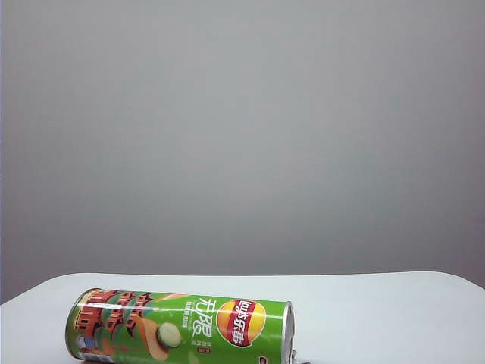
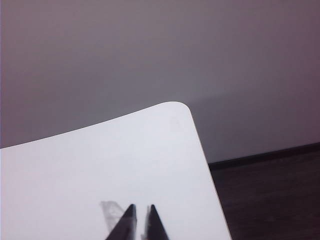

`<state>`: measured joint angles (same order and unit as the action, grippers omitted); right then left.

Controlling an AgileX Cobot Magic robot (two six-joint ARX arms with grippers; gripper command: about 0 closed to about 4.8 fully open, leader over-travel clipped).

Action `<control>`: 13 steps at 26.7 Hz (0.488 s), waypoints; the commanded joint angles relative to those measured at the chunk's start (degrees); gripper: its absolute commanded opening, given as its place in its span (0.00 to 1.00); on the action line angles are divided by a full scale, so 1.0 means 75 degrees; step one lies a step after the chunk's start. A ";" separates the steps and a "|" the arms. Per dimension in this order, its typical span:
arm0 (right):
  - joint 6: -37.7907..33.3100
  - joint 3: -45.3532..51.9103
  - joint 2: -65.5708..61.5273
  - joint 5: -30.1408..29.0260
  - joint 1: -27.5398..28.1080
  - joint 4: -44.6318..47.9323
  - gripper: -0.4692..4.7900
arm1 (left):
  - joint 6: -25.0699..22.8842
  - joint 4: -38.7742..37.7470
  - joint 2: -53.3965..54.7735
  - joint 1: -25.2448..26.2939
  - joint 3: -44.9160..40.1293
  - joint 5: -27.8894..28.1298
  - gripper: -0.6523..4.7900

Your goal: Pick up the green tub of chips from the desk, pull out the transparent container with the chips inside partially, and then place the chips back on the desk.

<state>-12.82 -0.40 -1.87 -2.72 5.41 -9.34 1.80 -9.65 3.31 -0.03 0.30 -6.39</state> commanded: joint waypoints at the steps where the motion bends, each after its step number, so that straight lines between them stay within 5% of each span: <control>1: -0.0003 0.0047 0.0000 0.0023 0.0003 0.0134 0.15 | 0.0023 -0.0015 0.0006 0.0000 0.0009 -0.0023 0.23; 8: -0.0006 0.0047 0.0000 0.0023 0.0000 0.0131 0.15 | 0.0093 -0.0020 0.0006 0.0000 0.0009 -0.0061 0.23; 11: -0.0108 0.0047 0.0000 0.0003 0.0000 0.0143 0.15 | 0.1014 0.0600 0.0009 -0.0003 0.0210 -0.1483 0.22; 13: -0.0137 0.0047 0.0003 -0.0189 -0.0003 0.0393 0.15 | 0.1279 0.0714 0.0035 0.0000 0.0659 -0.1542 0.22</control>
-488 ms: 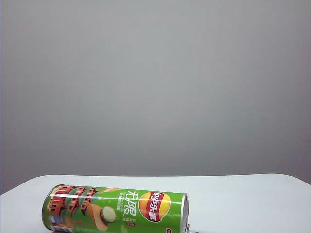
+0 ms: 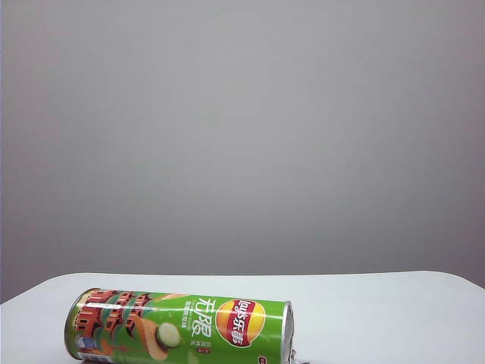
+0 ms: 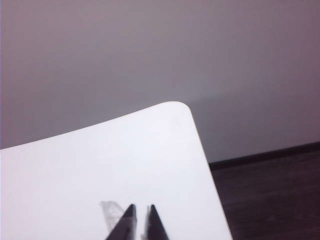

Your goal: Pick up the green tub of chips from the desk, pull out the transparent container with the chips inside partially, and then place the chips back on the desk.

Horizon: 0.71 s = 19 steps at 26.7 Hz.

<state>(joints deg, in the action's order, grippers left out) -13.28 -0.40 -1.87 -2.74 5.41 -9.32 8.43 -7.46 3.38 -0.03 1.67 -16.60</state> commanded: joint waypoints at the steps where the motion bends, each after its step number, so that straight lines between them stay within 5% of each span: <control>1: -0.0090 0.0047 0.0006 -0.0475 -0.0003 0.0801 0.15 | 0.0271 0.0254 0.0076 0.0000 0.0842 -0.0154 0.22; 8: -0.1355 -0.0181 -0.0012 -0.0758 -0.0003 0.2072 0.09 | -0.0970 -0.0353 0.1122 0.0000 0.2363 -0.0166 0.22; 16: -0.1349 -0.1314 -0.0560 -0.0221 0.0003 0.1990 0.09 | -0.3896 -0.1131 0.3739 0.0000 0.4374 -0.0536 0.22; 19: -0.1352 -0.1990 -0.1265 -0.0268 0.0003 0.1751 0.09 | -0.4552 -0.1577 0.4645 -0.0006 0.5094 -0.0982 0.22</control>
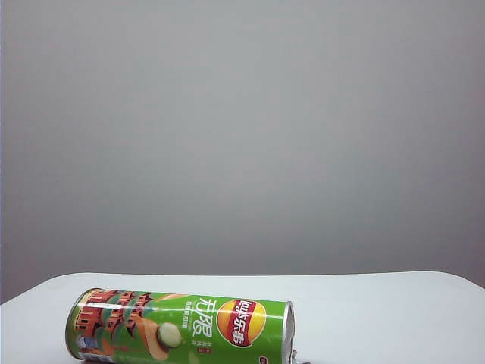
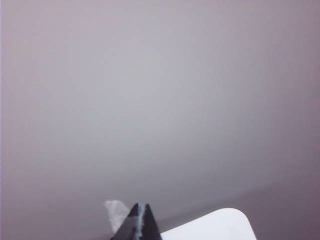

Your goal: Pick up the green tub of chips from the desk, pull out the transparent container with the chips inside partially, and then place the chips back on the desk.

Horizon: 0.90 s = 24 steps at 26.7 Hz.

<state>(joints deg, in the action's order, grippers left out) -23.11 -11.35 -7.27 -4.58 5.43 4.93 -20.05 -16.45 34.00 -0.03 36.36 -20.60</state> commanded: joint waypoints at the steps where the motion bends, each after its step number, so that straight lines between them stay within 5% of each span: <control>1: -0.0038 -0.0752 -0.0781 -0.0079 0.0000 -0.0283 0.09 | -0.0924 -0.0443 0.0901 -0.0003 0.0714 -0.0565 0.22; 7: 0.0615 -0.2439 -0.2961 -0.1003 0.0000 -0.0918 0.09 | -0.1813 -0.1128 0.2958 -0.0079 0.2288 -0.1008 0.22; 12: 0.0918 -0.3471 -0.4829 -0.1702 0.0006 -0.1769 0.09 | -0.1900 -0.1326 0.4132 -0.0516 0.3010 -0.0743 0.22; 19: 0.1256 -0.4371 -0.6525 -0.4873 -0.0006 -0.2801 0.09 | -0.2865 -0.2573 0.5450 -0.1425 0.3692 -0.0641 0.22; 22: 0.1918 -0.4412 -0.6694 -0.6280 -0.0061 -0.3194 0.09 | -0.3453 -0.2658 0.5840 -0.1941 0.3701 -0.0140 0.22; 24: 0.2699 -0.4415 -0.6706 -0.6548 -0.0192 -0.3940 0.09 | -0.4261 -0.2865 0.6137 -0.2486 0.3701 0.0481 0.23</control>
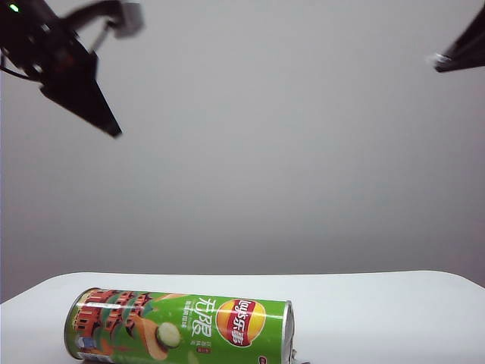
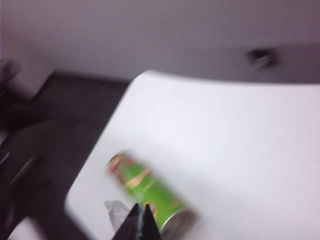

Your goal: Pick up the green tub of chips from the desk, pull out the transparent container with the chips inside partially, and then place the chips back on the desk.

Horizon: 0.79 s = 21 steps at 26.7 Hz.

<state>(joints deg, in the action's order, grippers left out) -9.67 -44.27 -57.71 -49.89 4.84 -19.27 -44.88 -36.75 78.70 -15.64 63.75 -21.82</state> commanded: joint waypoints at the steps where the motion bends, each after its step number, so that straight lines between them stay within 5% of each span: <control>1: 0.1233 -0.0026 0.0020 -0.0402 -0.0128 -0.1035 0.09 | -0.1206 -0.0207 0.0259 -0.0560 0.0050 0.0889 0.23; 6: 0.2393 0.0000 0.0012 0.0915 -0.0341 -0.2632 0.09 | -0.1853 -0.0236 0.0702 -0.1212 0.0047 0.1609 0.38; 7: 0.2480 0.0108 0.0006 0.1396 -0.0417 -0.2871 0.09 | -0.2008 -0.0227 0.0860 -0.1370 0.0047 0.1556 0.51; 15: 0.2413 0.0723 0.0012 0.0848 -0.0845 -0.2702 0.09 | -0.3518 -0.0321 0.1813 -0.1486 0.0047 0.0734 0.96; 21: 0.2250 0.0723 0.0009 0.0729 -0.1174 -0.2512 0.09 | -0.3144 -0.0041 0.2401 -0.1588 0.0047 0.0766 1.00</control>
<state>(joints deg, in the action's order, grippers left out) 7.55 -38.68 -57.78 -44.95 -3.81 -39.66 -70.63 -38.52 95.74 -27.18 63.96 -16.05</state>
